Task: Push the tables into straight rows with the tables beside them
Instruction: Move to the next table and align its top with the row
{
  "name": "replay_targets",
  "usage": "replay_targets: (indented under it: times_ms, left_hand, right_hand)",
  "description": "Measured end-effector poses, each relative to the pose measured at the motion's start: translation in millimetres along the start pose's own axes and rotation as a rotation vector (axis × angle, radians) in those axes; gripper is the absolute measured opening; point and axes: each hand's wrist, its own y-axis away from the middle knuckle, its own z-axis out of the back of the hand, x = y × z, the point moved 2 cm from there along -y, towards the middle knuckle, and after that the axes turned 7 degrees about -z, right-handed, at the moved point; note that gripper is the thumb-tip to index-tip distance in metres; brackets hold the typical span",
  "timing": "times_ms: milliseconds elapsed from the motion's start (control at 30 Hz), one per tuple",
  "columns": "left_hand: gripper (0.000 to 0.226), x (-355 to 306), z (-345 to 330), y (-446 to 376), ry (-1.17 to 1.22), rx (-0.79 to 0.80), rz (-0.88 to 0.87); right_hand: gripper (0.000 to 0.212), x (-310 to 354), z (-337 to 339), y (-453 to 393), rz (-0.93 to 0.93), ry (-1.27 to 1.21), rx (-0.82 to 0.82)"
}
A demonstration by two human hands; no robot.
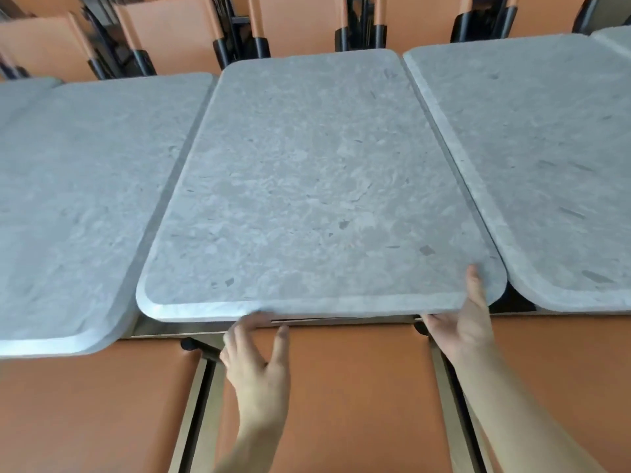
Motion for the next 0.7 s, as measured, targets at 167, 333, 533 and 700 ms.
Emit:
replay_targets:
  times_ms: [167, 333, 533, 700]
  left_hand:
    - [0.080, 35, 34, -37, 0.837, -0.092, 0.801]
    - [0.059, 7, 21, -73, 1.229, -0.098, 0.711]
    - [0.047, 10, -6, -84, 1.126, -0.164, 0.702]
    - [0.030, 22, -6, -86, 1.119, -0.081, 0.660]
  right_hand:
    - [0.047, -2, -1, 5, 0.001, -0.021, -0.042]
    - [0.041, -2, 1, 6, -0.065, -0.040, 0.040]
    - [0.036, -2, 5, 7, -0.021, 0.002, 0.112]
    - [0.034, 1, 12, 2, -0.029, 0.014, 0.151]
